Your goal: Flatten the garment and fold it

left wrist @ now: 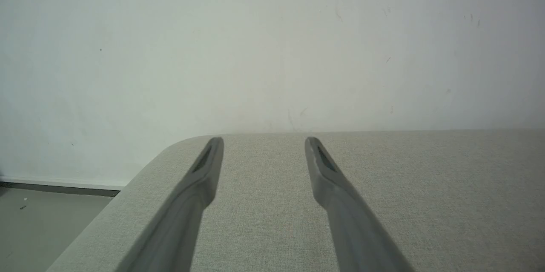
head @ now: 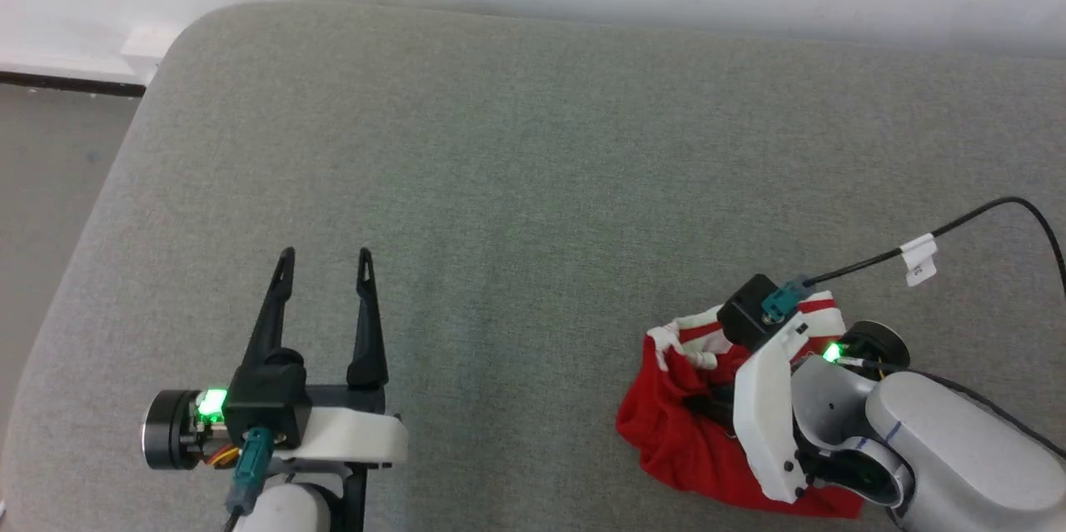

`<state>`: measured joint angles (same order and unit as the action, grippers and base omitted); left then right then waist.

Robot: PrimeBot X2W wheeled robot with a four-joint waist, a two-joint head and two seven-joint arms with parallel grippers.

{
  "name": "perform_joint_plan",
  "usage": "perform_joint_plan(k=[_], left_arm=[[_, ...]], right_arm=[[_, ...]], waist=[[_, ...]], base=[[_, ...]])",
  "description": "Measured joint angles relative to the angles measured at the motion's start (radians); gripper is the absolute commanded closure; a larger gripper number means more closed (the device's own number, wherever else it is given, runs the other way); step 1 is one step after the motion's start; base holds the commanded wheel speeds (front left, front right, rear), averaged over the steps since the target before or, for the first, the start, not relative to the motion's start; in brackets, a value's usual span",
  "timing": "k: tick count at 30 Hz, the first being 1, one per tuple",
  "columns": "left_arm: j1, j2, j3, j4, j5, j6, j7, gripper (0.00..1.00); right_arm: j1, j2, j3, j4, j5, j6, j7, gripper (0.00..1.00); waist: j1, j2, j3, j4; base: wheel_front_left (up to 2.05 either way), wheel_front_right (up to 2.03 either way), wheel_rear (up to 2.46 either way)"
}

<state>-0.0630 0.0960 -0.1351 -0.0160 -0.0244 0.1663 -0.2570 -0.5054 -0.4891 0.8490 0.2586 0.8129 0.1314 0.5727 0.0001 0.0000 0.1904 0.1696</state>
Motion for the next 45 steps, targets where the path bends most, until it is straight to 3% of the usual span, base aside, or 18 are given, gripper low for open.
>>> perform_joint_plan(k=[1,7,10,13,23,28,35,40,43,45], left_arm=[[0.001,0.001,0.003,0.001,0.000,0.000,0.000,0.00],[0.016,0.004,0.018,0.004,0.000,-0.004,0.000,0.00],[0.026,0.006,0.029,0.008,0.000,-0.009,0.000,0.00],[0.026,0.009,0.037,0.012,0.000,-0.017,0.000,0.00],[0.042,0.009,0.048,0.024,-0.001,-0.032,0.000,0.00],[0.052,0.009,0.053,0.023,-0.001,-0.034,0.000,0.00],[0.082,0.010,0.066,0.024,0.000,-0.033,0.000,0.00],[0.089,0.012,0.071,0.023,0.000,-0.033,0.000,0.00],[0.093,0.012,0.071,0.023,0.000,-0.033,0.000,0.00],[0.095,0.012,0.070,0.023,0.000,-0.033,0.000,0.00]], right_arm=[[-0.001,-0.008,0.007,-0.007,0.006,0.000,-0.016,0.00],[-0.001,-0.089,-0.008,-0.154,0.024,0.000,-0.164,0.00],[0.000,-0.125,-0.084,-0.221,-0.025,0.000,-0.287,0.00],[0.017,-0.125,-0.226,-0.220,-0.085,0.000,-0.415,0.00],[0.245,0.085,-0.677,-0.110,-0.404,0.000,-0.786,0.00],[0.382,0.221,-0.840,-0.136,-0.528,0.000,-0.826,0.00],[0.549,0.367,-0.934,-0.286,-0.614,0.000,-0.830,0.00],[0.554,0.364,-0.931,-0.345,-0.619,0.000,-0.830,0.00],[0.490,0.314,-0.872,-0.330,-0.565,0.000,-0.824,0.00],[0.436,0.265,-0.825,-0.316,-0.533,0.000,-0.752,0.00]], waist=[[0.0000,0.0000,-0.003,-0.003],[-0.0001,0.0000,-0.040,-0.040],[-0.0001,0.0000,-0.060,-0.063],[-0.0001,0.0000,-0.081,-0.085],[-0.0002,0.0000,-0.147,-0.136],[-0.0002,0.0000,-0.164,-0.146],[-0.0002,0.0000,-0.179,-0.145],[-0.0001,0.0000,-0.180,-0.144],[-0.0001,0.0000,-0.179,-0.141],[-0.0001,0.0000,-0.177,-0.137]], base=[[0.00,0.00,0.00],[0.00,0.00,0.00],[0.00,0.00,0.00],[0.00,0.00,0.00],[0.00,0.00,0.00],[0.00,0.00,0.00],[0.00,0.00,0.00],[0.00,0.00,0.00],[0.00,0.00,0.00],[0.00,0.00,0.00]])
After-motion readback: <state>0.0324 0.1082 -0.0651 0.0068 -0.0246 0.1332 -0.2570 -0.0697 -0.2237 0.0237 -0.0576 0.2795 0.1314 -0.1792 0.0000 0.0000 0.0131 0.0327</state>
